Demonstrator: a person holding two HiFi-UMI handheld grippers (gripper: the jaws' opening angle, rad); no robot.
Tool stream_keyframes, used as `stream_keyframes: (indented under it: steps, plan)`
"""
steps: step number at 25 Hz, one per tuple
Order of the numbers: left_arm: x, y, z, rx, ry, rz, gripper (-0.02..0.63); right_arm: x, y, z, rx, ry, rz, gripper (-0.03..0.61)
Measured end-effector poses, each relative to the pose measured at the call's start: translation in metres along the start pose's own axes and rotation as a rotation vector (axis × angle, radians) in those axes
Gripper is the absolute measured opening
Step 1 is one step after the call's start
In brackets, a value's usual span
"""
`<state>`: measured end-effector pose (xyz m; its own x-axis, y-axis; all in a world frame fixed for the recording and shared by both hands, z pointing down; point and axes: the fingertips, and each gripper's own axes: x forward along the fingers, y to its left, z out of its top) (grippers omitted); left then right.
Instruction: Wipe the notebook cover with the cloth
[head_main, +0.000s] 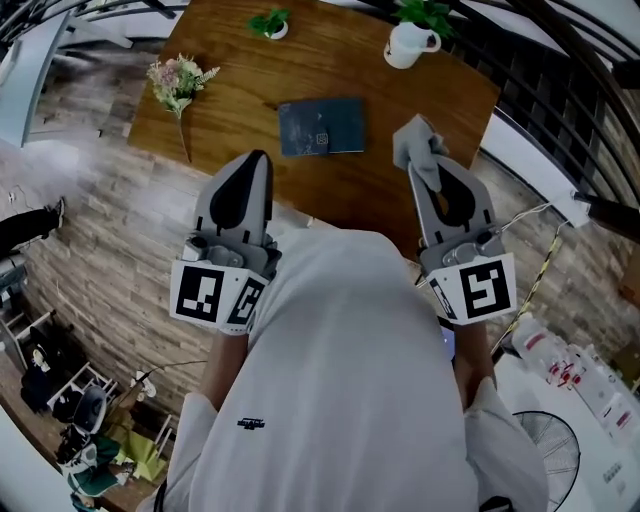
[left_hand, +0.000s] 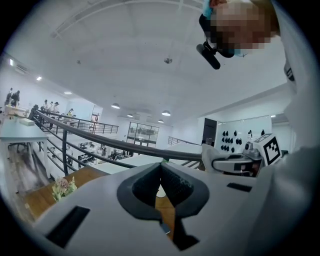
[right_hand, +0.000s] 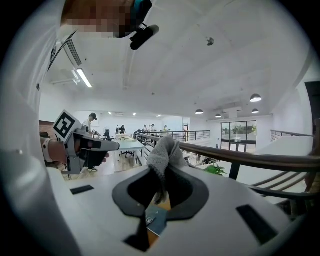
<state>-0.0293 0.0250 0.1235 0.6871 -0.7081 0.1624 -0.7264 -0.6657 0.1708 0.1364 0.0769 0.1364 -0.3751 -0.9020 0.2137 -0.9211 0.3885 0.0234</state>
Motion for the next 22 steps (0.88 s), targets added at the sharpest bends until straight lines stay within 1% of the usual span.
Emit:
stream_keyframes:
  steps: [2,9,14,22]
  plan:
    - [-0.001,-0.001,-0.002,0.0,0.003,-0.003,0.018,0.002,0.001,0.0,0.017,-0.006,-0.006,0.035]
    - [-0.008,-0.002,-0.006,-0.006,0.007,0.007,0.018,-0.001,0.006,-0.004,0.004,-0.005,-0.001,0.035]
    - [-0.014,-0.004,-0.009,-0.006,0.018,0.015,0.018,-0.006,0.005,-0.004,0.019,-0.011,-0.017,0.034]
    - [-0.026,-0.006,-0.019,-0.022,0.026,0.01,0.018,-0.006,0.018,-0.007,0.032,-0.027,-0.028,0.034]
